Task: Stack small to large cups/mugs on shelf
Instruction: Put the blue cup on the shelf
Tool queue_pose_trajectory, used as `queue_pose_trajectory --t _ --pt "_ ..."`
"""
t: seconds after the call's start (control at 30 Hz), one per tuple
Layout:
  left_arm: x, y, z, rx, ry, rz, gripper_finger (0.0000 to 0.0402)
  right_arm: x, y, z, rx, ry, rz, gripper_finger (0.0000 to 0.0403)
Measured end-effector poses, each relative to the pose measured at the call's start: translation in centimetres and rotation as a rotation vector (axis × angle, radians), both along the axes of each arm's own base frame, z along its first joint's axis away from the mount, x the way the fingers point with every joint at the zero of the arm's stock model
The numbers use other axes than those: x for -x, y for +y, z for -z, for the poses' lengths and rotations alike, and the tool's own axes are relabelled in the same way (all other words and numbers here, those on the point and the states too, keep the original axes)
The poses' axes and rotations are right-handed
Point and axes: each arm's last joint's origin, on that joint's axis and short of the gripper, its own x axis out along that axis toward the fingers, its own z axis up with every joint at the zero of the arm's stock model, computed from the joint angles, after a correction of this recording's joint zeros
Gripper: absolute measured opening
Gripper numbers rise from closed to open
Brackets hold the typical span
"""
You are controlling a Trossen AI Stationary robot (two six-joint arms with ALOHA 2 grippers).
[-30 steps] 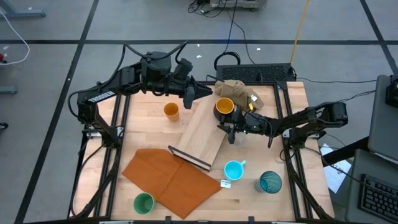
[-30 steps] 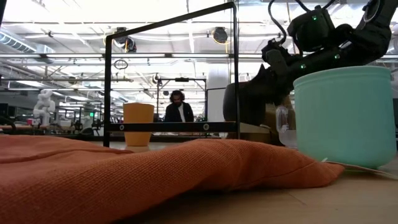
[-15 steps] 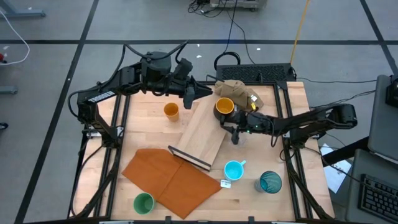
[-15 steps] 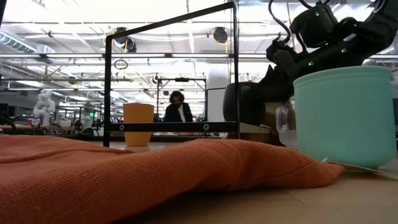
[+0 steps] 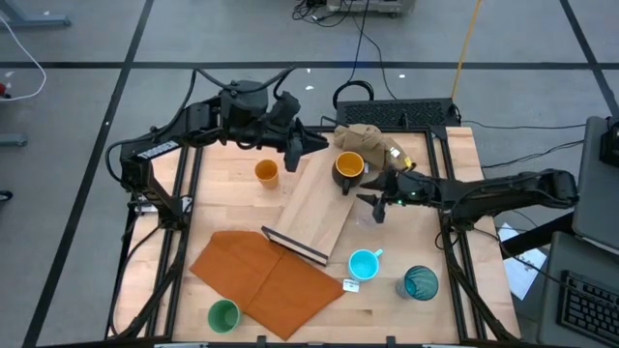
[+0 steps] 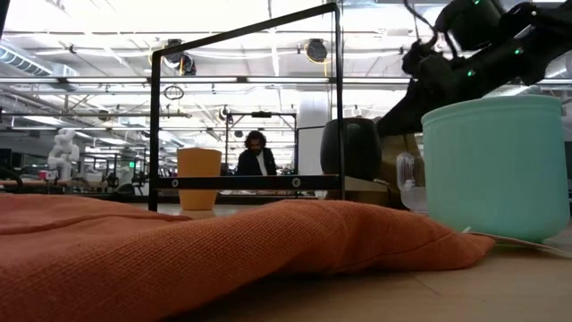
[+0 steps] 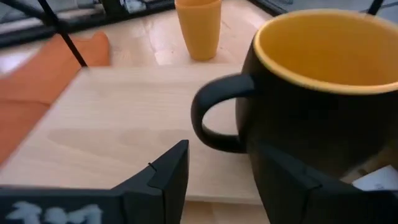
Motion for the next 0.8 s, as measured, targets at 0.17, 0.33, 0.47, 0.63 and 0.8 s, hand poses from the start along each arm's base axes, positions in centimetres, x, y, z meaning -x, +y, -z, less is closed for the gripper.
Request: queue_pose_trajectory --t 0.17,0.33,0.47,0.63,0.8 --pt "0.3 0.0 0.7 -0.052 0.078 0.014 0.0076 1.4 0.8 -2.1 -0.068 -0.13 -0.005 0.016" --pt "0.4 0.0 1.6 -0.048 0.154 0.019 0.0076 2.8 1.6 -4.0 -0.171 -0.26 -0.027 0.016" --pt "0.2 -0.1 1.9 0.008 0.164 0.003 0.0076 4.0 2.3 -5.4 -0.308 -0.377 -0.074 0.016" --pt "-0.6 -1.1 2.2 0.051 0.162 0.016 0.0076 5.6 3.0 -7.6 -0.419 -0.569 -0.17 0.016" --pt "-2.0 -2.5 3.1 0.055 0.175 0.056 0.0076 7.1 3.6 -9.2 -0.541 -0.697 -0.306 0.016"
